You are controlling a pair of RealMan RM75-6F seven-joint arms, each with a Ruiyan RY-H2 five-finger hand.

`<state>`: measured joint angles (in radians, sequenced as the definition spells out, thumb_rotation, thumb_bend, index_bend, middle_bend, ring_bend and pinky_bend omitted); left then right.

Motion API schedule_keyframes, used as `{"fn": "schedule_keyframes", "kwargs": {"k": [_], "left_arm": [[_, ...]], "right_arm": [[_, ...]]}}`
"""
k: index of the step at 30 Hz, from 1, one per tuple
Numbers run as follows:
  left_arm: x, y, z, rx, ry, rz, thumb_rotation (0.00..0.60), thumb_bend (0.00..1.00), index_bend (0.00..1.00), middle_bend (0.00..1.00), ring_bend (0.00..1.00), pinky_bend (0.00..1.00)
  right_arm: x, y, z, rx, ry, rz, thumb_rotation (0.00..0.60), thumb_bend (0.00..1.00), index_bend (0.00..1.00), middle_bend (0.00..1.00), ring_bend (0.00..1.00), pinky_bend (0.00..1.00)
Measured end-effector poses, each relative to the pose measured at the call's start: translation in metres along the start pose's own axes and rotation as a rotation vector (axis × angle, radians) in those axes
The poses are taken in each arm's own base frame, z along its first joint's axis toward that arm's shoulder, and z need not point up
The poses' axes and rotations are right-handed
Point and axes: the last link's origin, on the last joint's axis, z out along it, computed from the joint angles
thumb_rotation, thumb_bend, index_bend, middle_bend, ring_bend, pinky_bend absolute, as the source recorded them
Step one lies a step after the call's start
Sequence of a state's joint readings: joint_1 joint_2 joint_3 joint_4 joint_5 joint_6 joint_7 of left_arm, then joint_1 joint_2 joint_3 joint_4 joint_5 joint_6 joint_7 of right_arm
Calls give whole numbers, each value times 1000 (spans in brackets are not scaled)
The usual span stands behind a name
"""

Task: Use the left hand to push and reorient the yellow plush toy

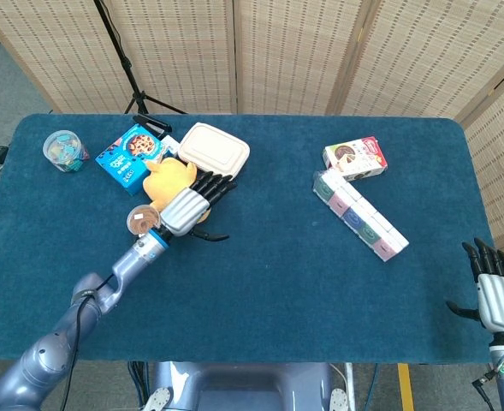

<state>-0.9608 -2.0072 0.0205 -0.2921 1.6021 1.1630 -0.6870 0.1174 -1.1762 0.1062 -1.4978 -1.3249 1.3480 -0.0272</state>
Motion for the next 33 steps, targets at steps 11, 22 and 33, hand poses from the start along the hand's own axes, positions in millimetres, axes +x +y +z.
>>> {"fn": "schedule_keyframes", "kwargs": {"k": [11, 22, 33], "left_arm": [[38, -37, -62, 87, 60, -21, 39, 0, 0, 0, 0, 0], [103, -39, -190, 310, 50, -54, 571, 0, 0, 0, 0, 0], [134, -16, -330, 615, 95, 50, 600, 0, 0, 0, 0, 0]], "right_arm": [[11, -11, -7, 52, 46, 6, 600, 0, 0, 0, 0, 0], [23, -30, -17, 132, 89, 24, 600, 0, 0, 0, 0, 0], [38, -38, -28, 172, 146, 33, 600, 0, 0, 0, 0, 0]]}}
